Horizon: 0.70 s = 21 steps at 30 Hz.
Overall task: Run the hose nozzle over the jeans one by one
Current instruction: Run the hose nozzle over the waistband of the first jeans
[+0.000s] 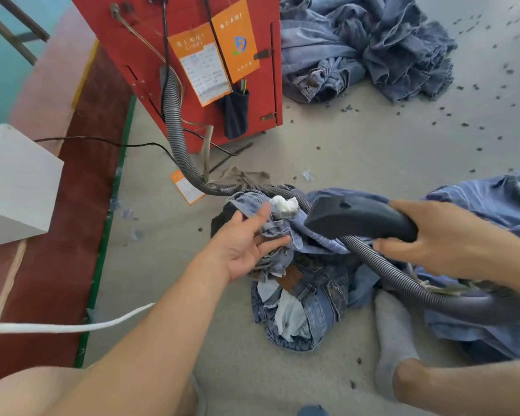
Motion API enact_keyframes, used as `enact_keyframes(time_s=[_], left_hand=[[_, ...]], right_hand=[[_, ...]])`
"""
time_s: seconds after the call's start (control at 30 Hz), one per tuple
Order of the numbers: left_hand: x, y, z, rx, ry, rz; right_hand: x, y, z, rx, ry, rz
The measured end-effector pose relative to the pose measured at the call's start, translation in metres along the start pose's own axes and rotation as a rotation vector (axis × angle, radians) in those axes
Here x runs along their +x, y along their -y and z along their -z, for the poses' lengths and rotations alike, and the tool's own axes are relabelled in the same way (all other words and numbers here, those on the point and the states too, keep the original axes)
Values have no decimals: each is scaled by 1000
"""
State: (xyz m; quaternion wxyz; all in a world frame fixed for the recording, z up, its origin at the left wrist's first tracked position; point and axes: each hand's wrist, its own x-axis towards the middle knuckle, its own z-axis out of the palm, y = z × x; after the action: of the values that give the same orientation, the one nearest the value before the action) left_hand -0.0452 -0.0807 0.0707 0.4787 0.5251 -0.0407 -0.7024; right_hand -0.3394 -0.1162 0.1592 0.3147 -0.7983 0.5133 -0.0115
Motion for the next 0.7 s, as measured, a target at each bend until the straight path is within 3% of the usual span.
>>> enact_keyframes(time_s=[0.07, 0.17, 0.23, 0.5, 0.7], left_hand=[[2, 5, -1, 136, -80, 0], [6, 8, 0, 528, -232, -86], [8, 8, 1, 640, -238, -136], [-6, 3, -11, 17, 55, -14], [-6, 5, -17, -91, 124, -6]], right_hand=[[1, -2, -7, -42, 44, -5], [2, -2, -13, -66, 78, 5], [2, -2, -14, -67, 67, 19], [4, 1, -15, -53, 98, 38], [13, 19, -30, -15, 11, 26]])
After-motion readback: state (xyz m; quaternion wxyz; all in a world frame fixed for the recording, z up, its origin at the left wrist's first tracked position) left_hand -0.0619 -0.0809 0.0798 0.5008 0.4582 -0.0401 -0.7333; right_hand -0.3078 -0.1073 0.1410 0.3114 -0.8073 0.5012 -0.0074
